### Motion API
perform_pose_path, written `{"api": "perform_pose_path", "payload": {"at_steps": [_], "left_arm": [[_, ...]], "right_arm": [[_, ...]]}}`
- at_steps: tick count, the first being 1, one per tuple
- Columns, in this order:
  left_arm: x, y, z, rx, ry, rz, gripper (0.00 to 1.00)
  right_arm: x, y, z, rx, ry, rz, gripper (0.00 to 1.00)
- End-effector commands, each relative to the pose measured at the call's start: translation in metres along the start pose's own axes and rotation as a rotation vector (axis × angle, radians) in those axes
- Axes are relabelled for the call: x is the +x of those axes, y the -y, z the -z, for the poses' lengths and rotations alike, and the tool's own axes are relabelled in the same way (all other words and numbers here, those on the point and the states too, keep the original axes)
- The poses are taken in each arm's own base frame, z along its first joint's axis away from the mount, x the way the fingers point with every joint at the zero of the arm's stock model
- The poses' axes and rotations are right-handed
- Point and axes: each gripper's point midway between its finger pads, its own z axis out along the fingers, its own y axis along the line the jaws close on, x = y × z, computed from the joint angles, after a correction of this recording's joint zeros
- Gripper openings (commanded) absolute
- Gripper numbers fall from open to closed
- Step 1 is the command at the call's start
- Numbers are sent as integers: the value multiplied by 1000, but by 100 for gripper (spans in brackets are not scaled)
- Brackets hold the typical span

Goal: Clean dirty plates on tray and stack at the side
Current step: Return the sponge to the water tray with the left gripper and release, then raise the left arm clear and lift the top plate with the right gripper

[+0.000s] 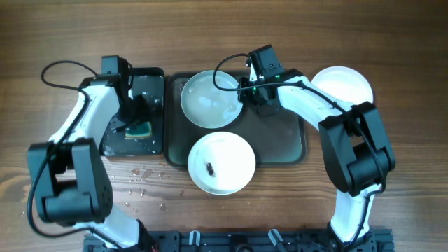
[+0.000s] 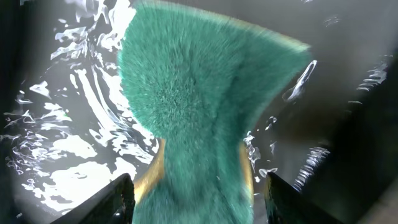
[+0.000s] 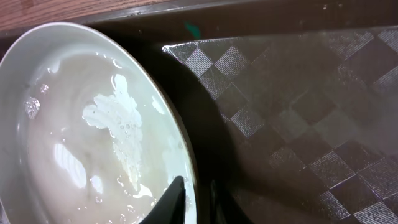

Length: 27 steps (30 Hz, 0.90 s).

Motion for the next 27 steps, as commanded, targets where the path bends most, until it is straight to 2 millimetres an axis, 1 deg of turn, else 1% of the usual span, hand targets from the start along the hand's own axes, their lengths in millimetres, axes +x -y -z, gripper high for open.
{"api": "perform_pose_path", "payload": {"at_steps": [1,4,5,6,8,9,11,14,17,21,22,23,27], "left_arm": [[-48,8,83,75,258,74,65],[-69,12,145,142,443,104,75],[-73,13,161,159,493,106,83],[-77,13,187,187,574,108,100],[-76,12,221,222,676,111,100],[-71,9,242,241,730,112,100],[-64,7,261,257,777,113,100],[-56,4,280,274,825,114,100],[-52,2,290,283,851,115,100],[-51,2,292,284,855,115,100],[-51,2,292,284,854,115,100],[-51,2,291,283,853,115,100],[-47,1,286,274,826,114,100]], "right_arm": [[7,3,-9,9,-22,-4,15],[6,6,-9,27,-12,-3,16],[5,7,-9,33,-10,-3,16],[5,8,-9,39,-8,-3,16],[5,9,-9,43,-8,-4,15],[6,9,-9,44,-11,-5,14],[7,10,-11,46,-14,-6,12],[10,12,-15,50,-24,-11,11],[13,15,-19,53,-37,-39,10],[16,17,-22,59,-47,-60,9],[17,18,-22,62,-50,-73,8],[18,18,-23,65,-54,-79,4],[19,19,-23,66,-56,-95,4]]}}
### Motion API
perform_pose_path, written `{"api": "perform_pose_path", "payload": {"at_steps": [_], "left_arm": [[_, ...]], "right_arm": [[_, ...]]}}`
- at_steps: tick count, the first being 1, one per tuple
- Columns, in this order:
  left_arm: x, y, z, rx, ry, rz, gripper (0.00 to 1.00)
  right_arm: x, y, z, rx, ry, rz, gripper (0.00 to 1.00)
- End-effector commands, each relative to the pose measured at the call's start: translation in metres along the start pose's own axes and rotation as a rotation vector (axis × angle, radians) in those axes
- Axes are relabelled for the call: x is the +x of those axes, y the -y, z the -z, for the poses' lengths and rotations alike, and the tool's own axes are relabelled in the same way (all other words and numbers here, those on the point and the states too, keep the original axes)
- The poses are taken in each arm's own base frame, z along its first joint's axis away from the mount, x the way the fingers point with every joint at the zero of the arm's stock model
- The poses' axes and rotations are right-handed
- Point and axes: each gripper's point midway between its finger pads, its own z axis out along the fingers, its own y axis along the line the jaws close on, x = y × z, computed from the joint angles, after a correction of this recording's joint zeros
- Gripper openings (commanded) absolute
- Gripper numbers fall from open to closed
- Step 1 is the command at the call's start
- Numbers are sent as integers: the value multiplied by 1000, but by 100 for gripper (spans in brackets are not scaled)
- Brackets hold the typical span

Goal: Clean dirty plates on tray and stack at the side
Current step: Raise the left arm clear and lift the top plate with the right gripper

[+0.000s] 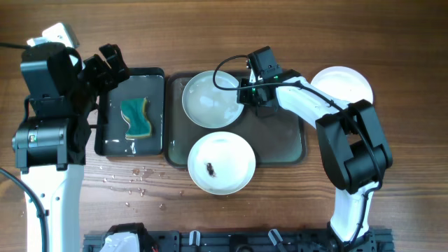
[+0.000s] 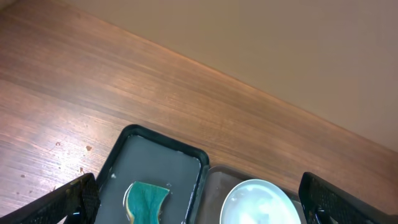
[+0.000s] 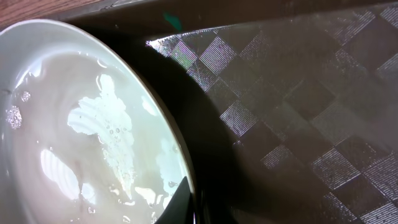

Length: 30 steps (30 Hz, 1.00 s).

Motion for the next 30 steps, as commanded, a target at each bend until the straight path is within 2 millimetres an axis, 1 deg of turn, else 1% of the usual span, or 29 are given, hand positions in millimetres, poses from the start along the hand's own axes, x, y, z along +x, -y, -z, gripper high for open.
{"api": "perform_pose_path", "payload": {"at_steps": [1,5,8,12,15,22,26,30], "left_arm": [[3,-5,3,-20,-14,11,100],[12,-8,4,-33,-48,10,100],[17,-10,4,-41,-68,9,100],[17,-10,4,-42,-71,9,100],[17,-10,4,-42,-71,9,100],[17,-10,4,-42,-71,9,100],[17,-10,4,-42,-71,9,100],[17,-10,4,-42,-71,9,100]], "right_arm": [[13,11,-15,34,-43,-45,4],[8,5,-6,-38,-57,-65,4],[1,-8,9,-154,-74,-106,4],[-7,-22,28,-297,-109,-203,4],[-12,-32,36,-362,-107,-193,4],[-15,-40,42,-364,-92,-197,4],[-24,-36,45,-269,-31,-184,4],[-32,-39,51,-174,46,-154,4]]}}
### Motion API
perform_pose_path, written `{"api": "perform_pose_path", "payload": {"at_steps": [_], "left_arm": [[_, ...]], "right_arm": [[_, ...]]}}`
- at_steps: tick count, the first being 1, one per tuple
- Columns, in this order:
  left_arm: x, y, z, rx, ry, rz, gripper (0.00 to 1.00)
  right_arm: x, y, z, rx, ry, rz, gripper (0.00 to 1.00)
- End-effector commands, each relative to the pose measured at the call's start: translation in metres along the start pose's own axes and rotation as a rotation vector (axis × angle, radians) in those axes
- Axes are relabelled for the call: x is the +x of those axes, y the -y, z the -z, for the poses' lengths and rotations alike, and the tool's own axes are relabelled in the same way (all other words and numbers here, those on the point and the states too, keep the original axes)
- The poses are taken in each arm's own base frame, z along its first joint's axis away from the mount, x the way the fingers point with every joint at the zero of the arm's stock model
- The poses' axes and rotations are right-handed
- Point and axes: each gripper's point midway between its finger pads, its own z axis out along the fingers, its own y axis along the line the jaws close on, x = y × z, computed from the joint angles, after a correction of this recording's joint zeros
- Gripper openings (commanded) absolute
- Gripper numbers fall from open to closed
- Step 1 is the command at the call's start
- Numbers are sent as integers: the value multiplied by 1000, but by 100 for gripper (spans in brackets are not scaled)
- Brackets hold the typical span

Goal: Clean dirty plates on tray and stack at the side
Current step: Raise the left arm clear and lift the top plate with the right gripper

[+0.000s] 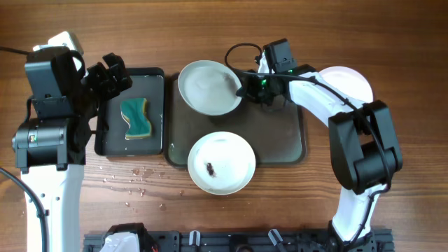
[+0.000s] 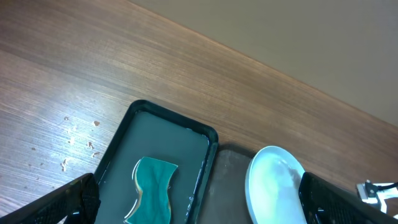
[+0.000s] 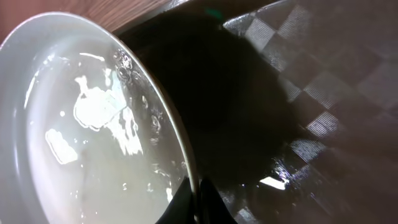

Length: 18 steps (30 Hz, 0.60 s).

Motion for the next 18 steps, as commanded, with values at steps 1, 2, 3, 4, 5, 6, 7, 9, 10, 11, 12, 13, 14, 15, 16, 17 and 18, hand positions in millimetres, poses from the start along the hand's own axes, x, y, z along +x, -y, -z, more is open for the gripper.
{"api": "perform_pose_path", "payload": {"at_steps": [1,2,3,4,5,6,7,9,10,11,12,13,14,15,16,17,18], "left_arm": [[-3,-2,3,-9,14,12,100],[-3,-2,3,-9,14,12,100],[-3,-2,3,-9,14,12,100],[-3,-2,3,-9,14,12,100],[-3,-2,3,-9,14,12,100],[-3,-2,3,-9,14,12,100],[-3,-2,3,-9,14,12,100],[-3,-2,3,-9,14,12,100],[-3,-2,3,-9,14,12,100],[-3,-2,3,-9,14,12,100],[-3,-2,3,-9,14,12,100],[-3,-2,3,-9,14,12,100],[-3,-2,3,-9,14,12,100],[-3,-2,3,-9,14,12,100],[-3,-2,3,-9,14,12,100],[-3,-2,3,-9,14,12,100],[-3,-2,3,-9,14,12,100]], "right_arm": [[-22,-28,24,62,159,72,4],[-23,-32,25,76,179,95,5],[-24,-35,27,90,198,117,4],[-25,-38,27,112,221,132,4],[-25,-41,27,125,234,141,4],[-25,-44,28,142,250,152,4],[-26,-47,28,156,264,167,4],[-25,-53,27,189,302,198,4],[-25,-56,26,207,323,210,4],[-25,-59,26,230,357,227,4],[-25,-61,25,238,373,236,4],[-24,-65,25,247,391,248,4],[-23,-70,24,251,409,261,4],[-22,-75,23,255,428,278,4],[-21,-80,22,253,444,297,4],[-20,-85,22,253,461,309,4],[-18,-91,20,247,472,320,4]]}}
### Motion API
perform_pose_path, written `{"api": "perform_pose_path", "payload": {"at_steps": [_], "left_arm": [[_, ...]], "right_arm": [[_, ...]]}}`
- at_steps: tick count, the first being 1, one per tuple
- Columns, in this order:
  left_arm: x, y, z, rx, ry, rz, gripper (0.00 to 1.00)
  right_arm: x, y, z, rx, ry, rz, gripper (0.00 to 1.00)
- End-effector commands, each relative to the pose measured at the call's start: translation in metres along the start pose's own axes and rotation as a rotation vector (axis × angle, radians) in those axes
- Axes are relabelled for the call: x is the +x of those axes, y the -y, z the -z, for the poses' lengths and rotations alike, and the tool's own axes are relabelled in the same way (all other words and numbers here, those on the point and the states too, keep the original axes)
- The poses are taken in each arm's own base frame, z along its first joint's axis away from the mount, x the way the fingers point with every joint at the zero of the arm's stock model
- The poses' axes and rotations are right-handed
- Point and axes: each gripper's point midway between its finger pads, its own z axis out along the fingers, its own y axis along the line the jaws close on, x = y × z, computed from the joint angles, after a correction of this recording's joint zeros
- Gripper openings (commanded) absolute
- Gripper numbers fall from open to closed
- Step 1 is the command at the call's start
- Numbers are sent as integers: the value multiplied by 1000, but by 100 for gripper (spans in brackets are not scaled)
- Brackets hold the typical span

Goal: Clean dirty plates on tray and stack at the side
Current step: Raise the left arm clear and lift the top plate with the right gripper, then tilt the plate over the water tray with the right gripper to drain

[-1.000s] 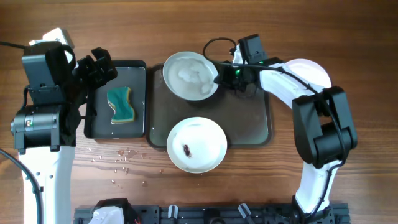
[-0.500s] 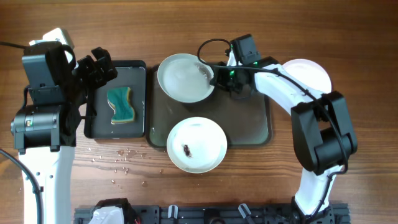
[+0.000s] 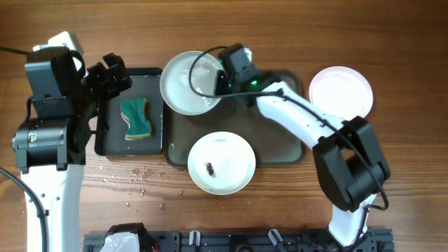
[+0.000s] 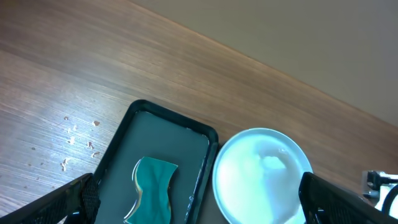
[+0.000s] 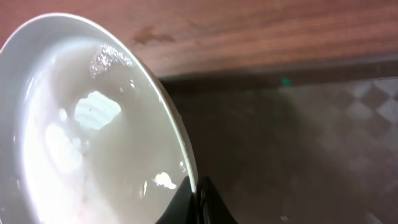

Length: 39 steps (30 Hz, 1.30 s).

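A wet white plate (image 3: 185,91) hangs tilted over the left end of the dark serving tray (image 3: 283,143), its edge reaching the sponge tray. My right gripper (image 3: 221,85) is shut on its right rim; in the right wrist view the fingertips (image 5: 196,194) pinch the rim of the plate (image 5: 93,124). A dirty plate (image 3: 221,162) with a dark speck lies at the tray's front edge. A clean plate (image 3: 341,91) sits on the table to the right. My left gripper (image 4: 199,208) stands open, raised above the green sponge (image 4: 152,186), with the wet plate (image 4: 261,177) also in its view.
The sponge (image 3: 135,117) lies in a small black tray (image 3: 155,105) of water left of the serving tray. Water drops and crumbs dot the wood (image 3: 136,178) in front of it. The right arm's cable loops over the held plate.
My right gripper has carried the wet plate to the left, from the back of the serving tray to over its left end. The left arm has not moved.
First my left gripper was down at the sponge in the water tray while the right held the rim of the wet plate lying on the serving tray. Then the left arm stood raised and open, the sponge left in its tray. The plate was then tilted up, and now hangs further left.
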Motion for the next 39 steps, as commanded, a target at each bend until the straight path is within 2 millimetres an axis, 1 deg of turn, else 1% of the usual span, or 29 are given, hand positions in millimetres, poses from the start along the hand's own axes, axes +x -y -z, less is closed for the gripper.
{"api": "perform_pose_path", "payload": {"at_steps": [1,6,11,16,18,23,25,29,32,33,36,39], "left_arm": [[-3,-2,3,-9,14,12,100],[-3,-2,3,-9,14,12,100],[-3,-2,3,-9,14,12,100],[-3,-2,3,-9,14,12,100],[-3,-2,3,-9,14,12,100],[-3,-2,3,-9,14,12,100],[-3,-2,3,-9,14,12,100],[-3,-2,3,-9,14,12,100],[-3,-2,3,-9,14,12,100],[-3,-2,3,-9,14,12,100],[-3,-2,3,-9,14,12,100],[-3,-2,3,-9,13,12,100]], "right_arm": [[-21,-32,20,-2,149,56,4],[-19,-55,24,-55,184,74,4],[-22,-67,27,-68,228,82,4],[-28,-72,32,-54,271,138,5],[-33,-76,35,-60,283,154,5],[-60,-92,52,-71,368,185,4],[-67,-99,56,-84,389,200,5],[-77,-110,53,-89,403,227,5],[-78,-124,48,-101,410,254,5],[-78,-131,46,-95,423,268,5],[-76,-139,45,-71,450,306,5],[-69,-148,43,-53,473,374,5]]}}
